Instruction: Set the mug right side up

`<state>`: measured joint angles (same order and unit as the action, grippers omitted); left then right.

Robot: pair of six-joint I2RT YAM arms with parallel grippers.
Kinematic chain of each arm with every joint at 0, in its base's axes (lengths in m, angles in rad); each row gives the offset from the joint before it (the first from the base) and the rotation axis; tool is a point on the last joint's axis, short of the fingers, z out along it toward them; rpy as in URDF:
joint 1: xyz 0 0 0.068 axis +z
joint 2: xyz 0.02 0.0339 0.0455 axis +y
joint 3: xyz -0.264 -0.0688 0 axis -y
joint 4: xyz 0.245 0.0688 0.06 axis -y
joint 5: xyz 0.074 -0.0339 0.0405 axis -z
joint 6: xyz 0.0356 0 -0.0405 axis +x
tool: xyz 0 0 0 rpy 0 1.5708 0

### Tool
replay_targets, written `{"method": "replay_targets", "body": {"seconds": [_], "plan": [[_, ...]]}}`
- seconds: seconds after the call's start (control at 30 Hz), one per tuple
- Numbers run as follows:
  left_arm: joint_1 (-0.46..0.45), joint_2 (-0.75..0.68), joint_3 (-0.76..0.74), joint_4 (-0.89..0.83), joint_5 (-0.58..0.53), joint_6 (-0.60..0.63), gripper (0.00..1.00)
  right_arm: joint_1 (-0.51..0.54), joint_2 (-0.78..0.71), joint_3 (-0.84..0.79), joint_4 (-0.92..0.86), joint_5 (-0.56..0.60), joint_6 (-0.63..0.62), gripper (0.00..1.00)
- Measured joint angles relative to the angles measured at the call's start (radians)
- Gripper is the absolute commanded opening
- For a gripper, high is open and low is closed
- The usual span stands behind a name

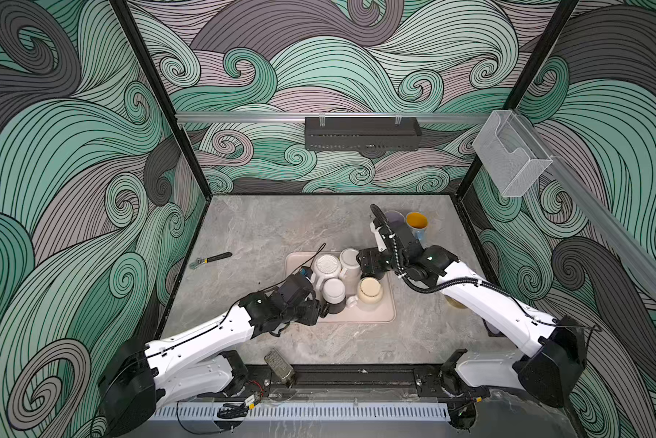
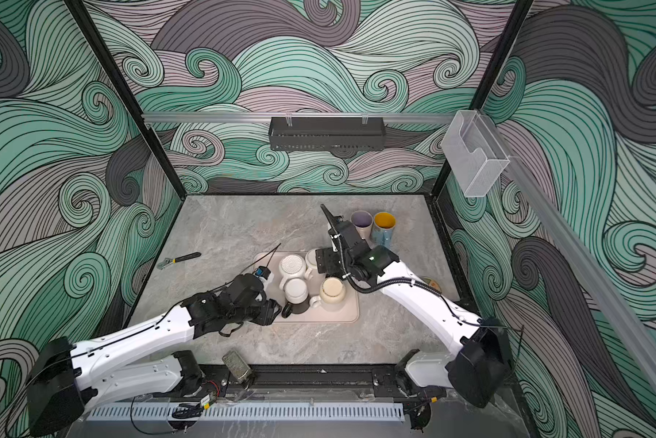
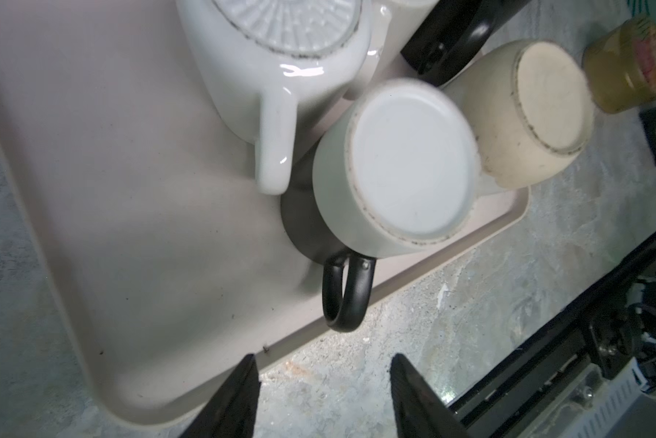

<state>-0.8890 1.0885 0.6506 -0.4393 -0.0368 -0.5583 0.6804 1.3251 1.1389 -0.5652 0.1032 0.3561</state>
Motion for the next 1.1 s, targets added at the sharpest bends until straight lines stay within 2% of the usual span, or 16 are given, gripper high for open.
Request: {"method": "replay_targets", "body": {"seconds": [0.6,1.1], "plan": [[-0.032,0.26,0.116,0.066,-0.022,0.057,0.51,-0.012,0.087,0.071,-0.002,0.054,-0.033,0.91],[-0.043,0.385,0.176,0.069,-0.032,0.079,0.41,-0.023,0.09,0.058,0.034,0.065,0.0,0.83]]}}
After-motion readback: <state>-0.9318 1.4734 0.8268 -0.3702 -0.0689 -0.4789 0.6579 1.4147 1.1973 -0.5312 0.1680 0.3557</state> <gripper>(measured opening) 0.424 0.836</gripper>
